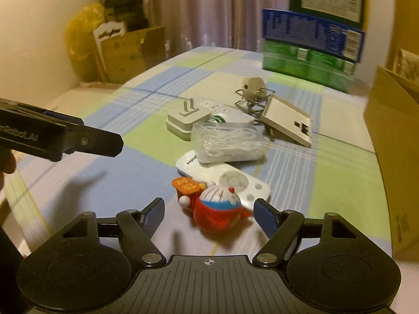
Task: Organize rigid objects
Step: 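Reach the right tool to the red cat figurine and grasp it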
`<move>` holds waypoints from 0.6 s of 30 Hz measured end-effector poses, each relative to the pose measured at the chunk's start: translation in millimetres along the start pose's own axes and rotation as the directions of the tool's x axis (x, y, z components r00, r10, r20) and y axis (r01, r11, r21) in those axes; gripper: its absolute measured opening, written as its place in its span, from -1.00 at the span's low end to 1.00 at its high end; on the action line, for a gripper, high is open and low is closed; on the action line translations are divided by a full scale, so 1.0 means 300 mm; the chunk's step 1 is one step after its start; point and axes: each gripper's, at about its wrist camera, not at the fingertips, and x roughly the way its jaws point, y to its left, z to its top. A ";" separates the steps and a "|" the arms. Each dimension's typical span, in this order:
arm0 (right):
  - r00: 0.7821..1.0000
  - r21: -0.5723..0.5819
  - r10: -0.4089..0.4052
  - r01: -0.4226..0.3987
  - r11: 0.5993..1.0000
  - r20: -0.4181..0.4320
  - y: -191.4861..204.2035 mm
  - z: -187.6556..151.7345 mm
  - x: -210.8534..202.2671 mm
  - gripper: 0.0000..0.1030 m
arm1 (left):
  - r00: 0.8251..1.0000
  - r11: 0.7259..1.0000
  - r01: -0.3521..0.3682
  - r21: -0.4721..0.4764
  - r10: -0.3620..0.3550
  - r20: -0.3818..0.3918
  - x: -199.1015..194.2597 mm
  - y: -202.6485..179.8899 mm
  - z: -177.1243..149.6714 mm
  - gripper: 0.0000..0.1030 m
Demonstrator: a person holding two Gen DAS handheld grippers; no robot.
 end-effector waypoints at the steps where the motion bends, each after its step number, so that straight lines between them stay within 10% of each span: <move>1: 1.000 -0.009 -0.004 0.004 1.000 -0.005 0.001 0.001 0.015 0.29 | 1.000 1.000 0.005 -0.006 -0.005 -0.005 0.008 0.002 -0.003 0.81; 18: 1.000 -0.161 -0.002 -0.003 0.987 -0.030 0.084 -0.020 0.046 0.07 | 0.999 0.999 0.030 -0.036 -0.031 -0.018 0.034 0.005 -0.022 0.80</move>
